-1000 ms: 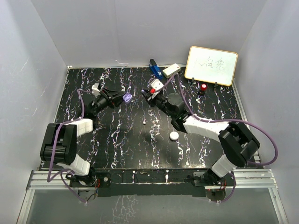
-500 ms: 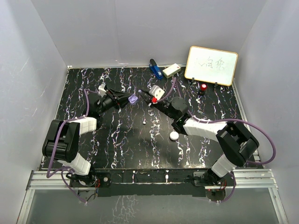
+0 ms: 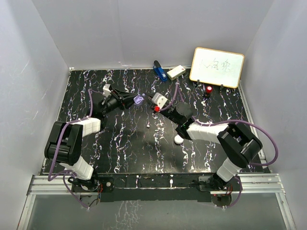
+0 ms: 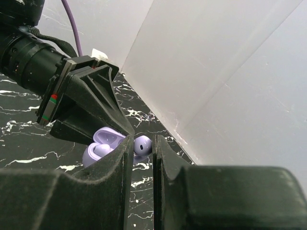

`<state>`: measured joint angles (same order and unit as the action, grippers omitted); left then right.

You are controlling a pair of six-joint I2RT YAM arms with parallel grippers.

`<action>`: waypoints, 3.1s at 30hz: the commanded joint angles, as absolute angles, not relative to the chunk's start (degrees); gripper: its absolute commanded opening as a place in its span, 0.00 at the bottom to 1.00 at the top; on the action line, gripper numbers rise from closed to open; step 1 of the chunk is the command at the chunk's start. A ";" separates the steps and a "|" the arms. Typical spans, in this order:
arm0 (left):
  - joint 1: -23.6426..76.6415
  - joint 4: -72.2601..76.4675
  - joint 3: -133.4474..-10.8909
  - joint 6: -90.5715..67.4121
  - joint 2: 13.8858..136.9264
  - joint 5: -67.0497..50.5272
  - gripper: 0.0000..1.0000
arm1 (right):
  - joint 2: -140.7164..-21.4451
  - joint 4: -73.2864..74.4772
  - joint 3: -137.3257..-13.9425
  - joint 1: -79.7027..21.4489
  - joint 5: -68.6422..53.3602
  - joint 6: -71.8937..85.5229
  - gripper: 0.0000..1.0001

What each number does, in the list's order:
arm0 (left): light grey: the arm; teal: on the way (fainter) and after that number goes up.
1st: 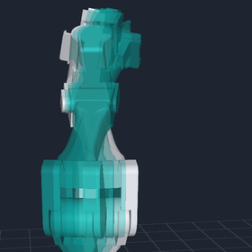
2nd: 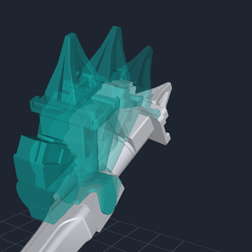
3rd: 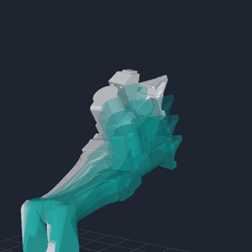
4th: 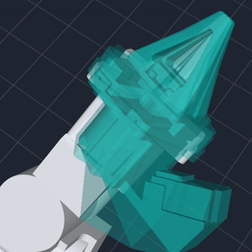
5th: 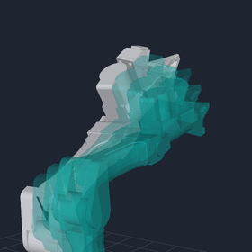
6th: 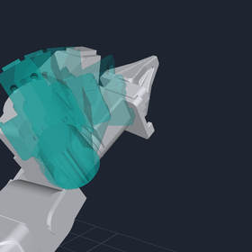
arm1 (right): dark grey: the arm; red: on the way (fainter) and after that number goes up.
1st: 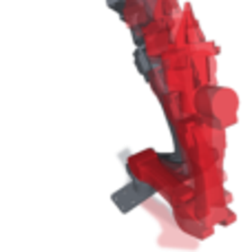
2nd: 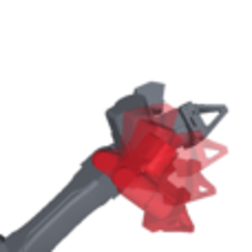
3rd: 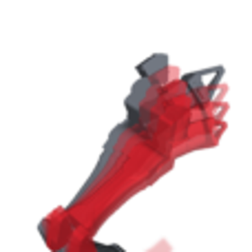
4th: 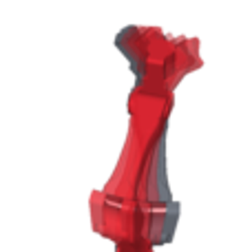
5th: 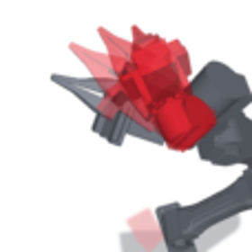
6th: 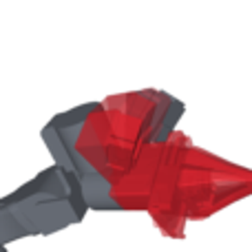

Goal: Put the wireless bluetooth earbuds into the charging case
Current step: Place the earbud in the charging case.

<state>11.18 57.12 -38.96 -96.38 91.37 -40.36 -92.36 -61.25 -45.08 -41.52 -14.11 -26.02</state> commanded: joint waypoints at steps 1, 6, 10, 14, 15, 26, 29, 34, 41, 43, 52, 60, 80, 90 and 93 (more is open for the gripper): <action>11.99 55.28 -41.42 -98.15 91.72 -40.40 0.00 | -92.68 -66.27 -45.73 -41.59 -14.43 -27.88 0.00; 12.33 53.71 -41.52 -98.32 91.29 -39.64 0.00 | -93.31 -66.36 -46.38 -41.68 -14.47 -28.53 0.00; 12.39 52.13 -41.99 -98.01 90.79 -39.48 0.00 | -93.81 -66.26 -46.54 -41.84 -14.38 -29.79 0.00; 12.50 51.47 -42.25 -97.76 90.65 -39.42 0.00 | -94.24 -66.34 -46.67 -42.05 -14.33 -30.83 0.00; 12.53 51.39 -42.33 -97.78 90.66 -39.52 0.00 | -94.31 -66.40 -46.67 -42.06 -14.29 -31.11 0.00; 12.95 50.02 -43.18 -97.25 90.58 -39.51 0.00 | -94.92 -66.35 -46.75 -42.43 -14.15 -33.40 0.00; 13.05 49.95 -43.37 -97.27 90.56 -39.60 0.00 | -95.14 -66.34 -46.80 -42.59 -14.15 -33.86 0.00; 13.10 49.99 -43.73 -97.36 90.61 -39.69 0.00 | -95.59 -66.39 -46.76 -42.75 -14.16 -34.93 0.00; 13.33 49.58 -43.88 -97.39 90.05 -39.90 0.00 | -96.40 -67.83 -46.76 -42.80 -13.59 -35.41 0.00; 13.28 49.55 -43.84 -97.38 90.05 -39.96 0.00 | -96.52 -68.01 -46.84 -42.78 -13.49 -35.38 0.00; 13.42 49.55 -43.66 -97.47 89.90 -40.12 0.00 | -97.23 -68.63 -46.93 -42.79 -13.02 -36.30 0.00; 13.53 49.47 -43.78 -97.48 89.65 -40.24 0.00 | -98.15 -69.43 -47.35 -42.72 -12.92 -36.99 0.00; 13.51 49.48 -44.10 -97.91 89.26 -40.23 0.00 | -99.40 -71.03 -46.68 -42.80 -13.08 -37.62 0.00; 13.49 49.36 -44.17 -98.11 89.24 -40.07 0.00 | -99.40 -71.41 -46.19 -42.79 -13.18 -37.79 0.00; 13.58 50.27 -43.73 -98.88 89.49 -39.82 0.00 | -99.34 -71.54 -45.89 -42.81 -13.27 -37.79 0.00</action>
